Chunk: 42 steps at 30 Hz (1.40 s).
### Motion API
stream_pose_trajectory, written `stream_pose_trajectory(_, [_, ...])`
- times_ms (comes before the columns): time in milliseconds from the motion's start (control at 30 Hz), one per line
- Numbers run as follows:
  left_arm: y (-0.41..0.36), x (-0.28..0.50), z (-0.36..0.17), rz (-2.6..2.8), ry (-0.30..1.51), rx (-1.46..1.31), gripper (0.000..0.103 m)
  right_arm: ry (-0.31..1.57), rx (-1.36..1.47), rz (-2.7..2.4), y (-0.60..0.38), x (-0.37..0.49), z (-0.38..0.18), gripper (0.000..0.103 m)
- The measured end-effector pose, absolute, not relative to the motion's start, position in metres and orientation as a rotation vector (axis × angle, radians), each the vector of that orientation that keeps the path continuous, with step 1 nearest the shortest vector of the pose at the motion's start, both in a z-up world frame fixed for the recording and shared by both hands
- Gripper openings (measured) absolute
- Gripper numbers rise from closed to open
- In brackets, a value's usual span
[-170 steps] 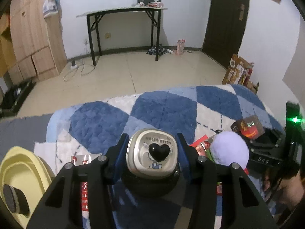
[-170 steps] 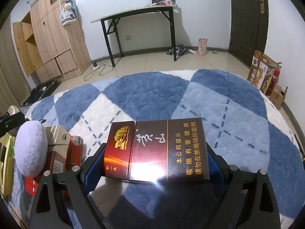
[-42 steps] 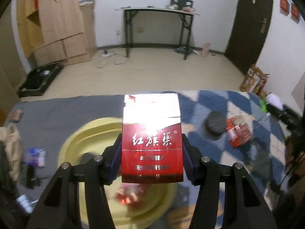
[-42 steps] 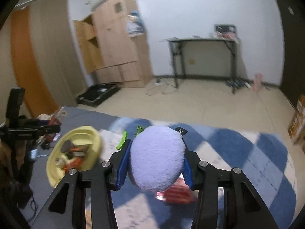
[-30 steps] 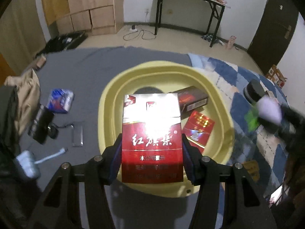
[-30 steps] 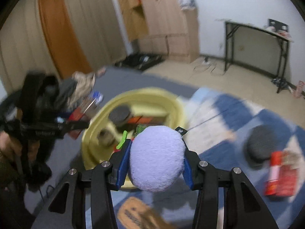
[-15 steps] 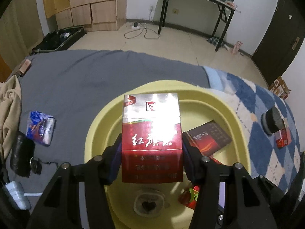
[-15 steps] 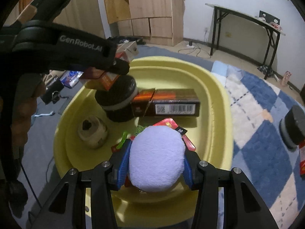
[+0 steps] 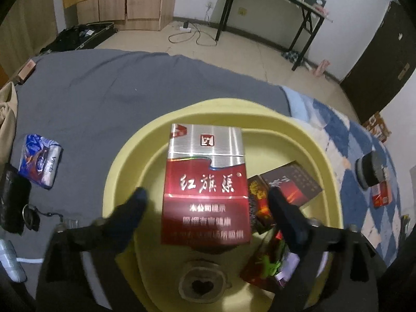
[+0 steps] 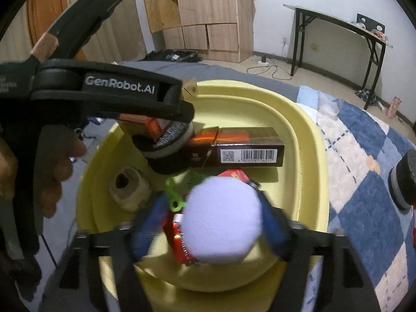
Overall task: Organize rigid objects
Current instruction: 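Place the white ball box and red pack into the yellow tray, then grasp the red-and-silver pack with the right tool while the left tool grasps the black foam container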
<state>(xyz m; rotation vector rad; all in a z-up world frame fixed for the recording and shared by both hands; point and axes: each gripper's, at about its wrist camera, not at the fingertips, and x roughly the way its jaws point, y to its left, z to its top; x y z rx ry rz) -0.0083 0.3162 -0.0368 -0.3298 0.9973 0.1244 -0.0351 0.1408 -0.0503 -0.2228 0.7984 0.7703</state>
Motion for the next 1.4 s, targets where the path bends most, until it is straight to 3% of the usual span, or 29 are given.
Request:
stream_pose_trajectory(100, [0.321,-0.017,-0.025,0.125,0.964,-0.379,0.103,0.771,-0.189,0.770,0.133,-0.039,-0.041,0.103])
stream_pose_trajectory(467, [0.279,-0.028,0.051,0.102,0.889,-0.318,0.103,0.709,-0.185,0.754,0.079,-0.053,0.015,0.103])
stream_pose_trajectory(700, [0.194,-0.012,0.082,-0.011,0.873,-0.207,0.103,0.677,-0.162,0.676,-0.037,-0.049,0.051,0.103])
stream_pose_trajectory(900, [0.099,0.020,0.062,-0.135,0.940,-0.105,0.103,0.752,-0.181,0.481,-0.148,-0.006,0.036,0.103])
stream_pose_trajectory(1200, [0.021,0.076,-0.002,-0.219,1.025,0.038,0.103,0.821,-0.012,0.456,-0.184,0.066,-0.001,0.102])
stream_pose_trajectory(1333, [0.012,0.101,-0.026,-0.222,1.050,0.045,0.103,0.820,-0.003,0.478,-0.179,0.089,-0.022,0.085])
stream_pose_trajectory(1400, [0.004,0.110,-0.033,-0.229,1.040,0.055,0.103,0.837,0.009,0.490,-0.178,0.100,-0.036,0.063])
